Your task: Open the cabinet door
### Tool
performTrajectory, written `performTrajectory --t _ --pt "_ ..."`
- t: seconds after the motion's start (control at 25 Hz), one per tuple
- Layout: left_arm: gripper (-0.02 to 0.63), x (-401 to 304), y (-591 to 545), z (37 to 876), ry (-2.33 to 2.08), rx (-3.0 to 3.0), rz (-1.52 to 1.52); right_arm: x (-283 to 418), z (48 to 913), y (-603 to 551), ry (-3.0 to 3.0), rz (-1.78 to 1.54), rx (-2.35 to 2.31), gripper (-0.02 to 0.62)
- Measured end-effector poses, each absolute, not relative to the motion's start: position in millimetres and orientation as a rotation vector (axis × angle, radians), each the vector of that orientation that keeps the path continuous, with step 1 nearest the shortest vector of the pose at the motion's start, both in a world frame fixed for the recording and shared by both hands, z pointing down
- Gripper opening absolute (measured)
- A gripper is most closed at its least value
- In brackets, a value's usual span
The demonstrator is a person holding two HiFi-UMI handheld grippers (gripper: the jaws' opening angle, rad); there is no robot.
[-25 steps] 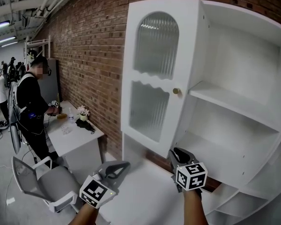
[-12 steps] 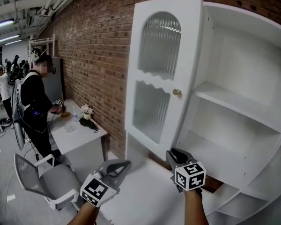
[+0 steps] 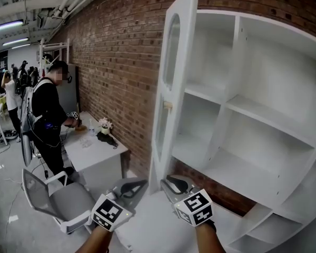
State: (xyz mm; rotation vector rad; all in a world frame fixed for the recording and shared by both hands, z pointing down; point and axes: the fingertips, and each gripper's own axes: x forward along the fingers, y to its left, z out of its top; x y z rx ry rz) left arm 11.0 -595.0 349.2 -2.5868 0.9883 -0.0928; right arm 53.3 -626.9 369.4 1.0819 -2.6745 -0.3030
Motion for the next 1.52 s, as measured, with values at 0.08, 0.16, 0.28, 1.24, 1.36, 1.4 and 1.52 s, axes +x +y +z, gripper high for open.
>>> performTrajectory --t 0.08,0.16,0.28,1.24,1.36,1.4,1.52 --pt "0.002 -7 -588 349 1.018 -2.577 -0.09 29 369 -622 -2.692 -0.316 1.057 0.067" --pt "0.002 -25 -583 348 1.054 -2.566 -0.089 5 367 -620 -2.708 -0.329 1.034 0.061" --pt "0.002 -48 -575 348 1.101 -2.557 -0.091 -25 366 -621 -2.73 -0.33 1.014 0.048" --pt "0.002 -70 -537 326 1.098 -2.505 -0.055 17 329 -557 -2.689 -0.467 1.292 0.003" --pt "0.002 -67 -534 324 1.091 -2.504 -0.051 32 322 -543 -2.68 -0.475 1.32 0.003" --pt "0.002 -66 -534 323 1.09 -2.504 -0.05 36 321 -539 -2.671 -0.477 1.329 0.003" --pt "0.002 -65 -532 323 1.089 -2.503 -0.048 46 319 -531 -2.646 -0.486 1.348 0.003"
